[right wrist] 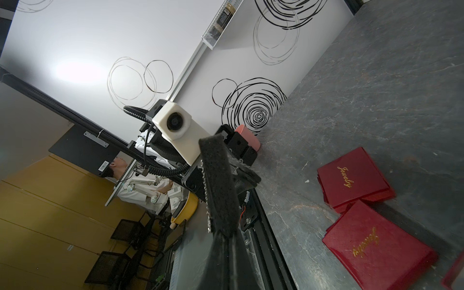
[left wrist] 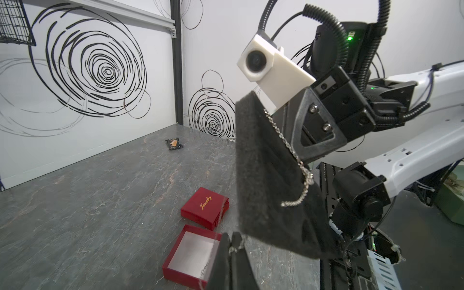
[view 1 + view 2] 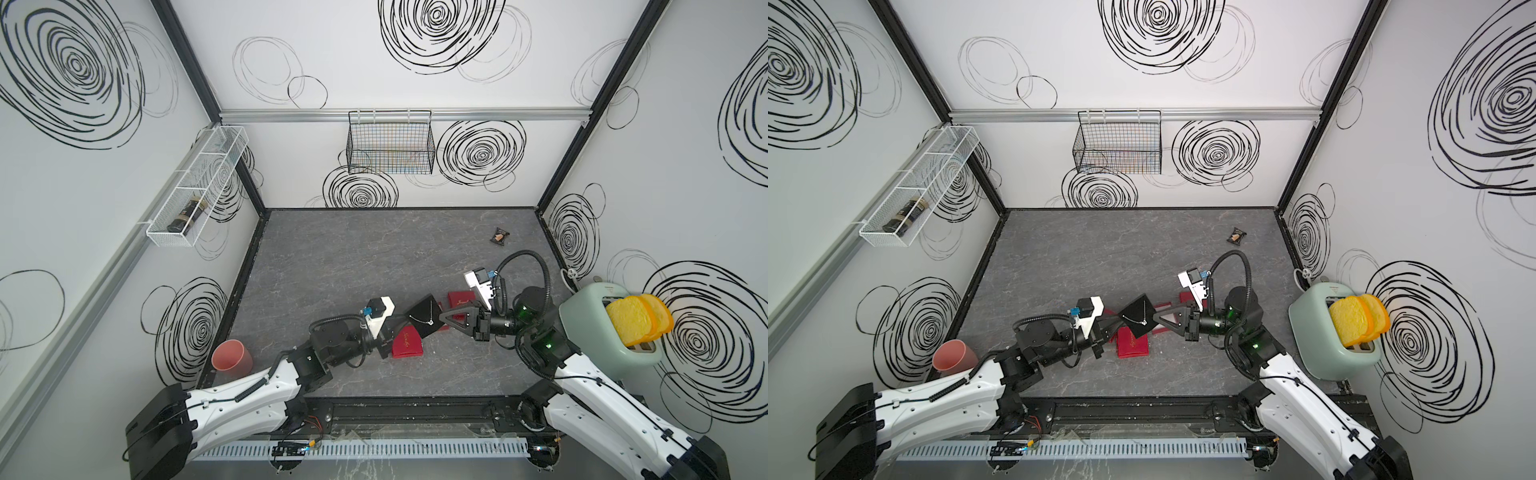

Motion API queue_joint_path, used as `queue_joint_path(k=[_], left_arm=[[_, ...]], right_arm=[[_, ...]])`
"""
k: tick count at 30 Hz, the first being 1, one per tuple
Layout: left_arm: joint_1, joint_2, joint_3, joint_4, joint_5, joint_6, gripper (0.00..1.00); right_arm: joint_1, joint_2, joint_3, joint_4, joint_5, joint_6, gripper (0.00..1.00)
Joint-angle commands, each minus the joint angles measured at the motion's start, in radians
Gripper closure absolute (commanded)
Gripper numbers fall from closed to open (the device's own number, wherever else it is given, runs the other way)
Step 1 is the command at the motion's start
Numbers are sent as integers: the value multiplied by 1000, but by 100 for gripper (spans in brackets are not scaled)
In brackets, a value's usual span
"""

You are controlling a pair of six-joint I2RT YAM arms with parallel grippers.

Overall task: Take the necklace out of the lift-off lid jewelry box
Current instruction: Pick up the necklace from the inner lining.

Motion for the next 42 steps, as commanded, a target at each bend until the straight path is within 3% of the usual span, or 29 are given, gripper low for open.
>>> queue_joint_path(k=[1,9,19,35,42], left_arm=[[34,-13,59,-15,-45,45,100],[188,-56,119,-78,33,53,100],[253,-17,184,-47,118,54,100],[392,253,376,12,257,16,100],[484,396,426,2,296,1,100]], right_arm=[[-12,-29,-22,-25,-6,-22,100],[-26,-45,-76,-52,19,-29,100],[-12,36,-136,-7,8,-27,100],[174,265,-71,-81,127,-158,100],[188,251,-55,-103,147,-178,100]])
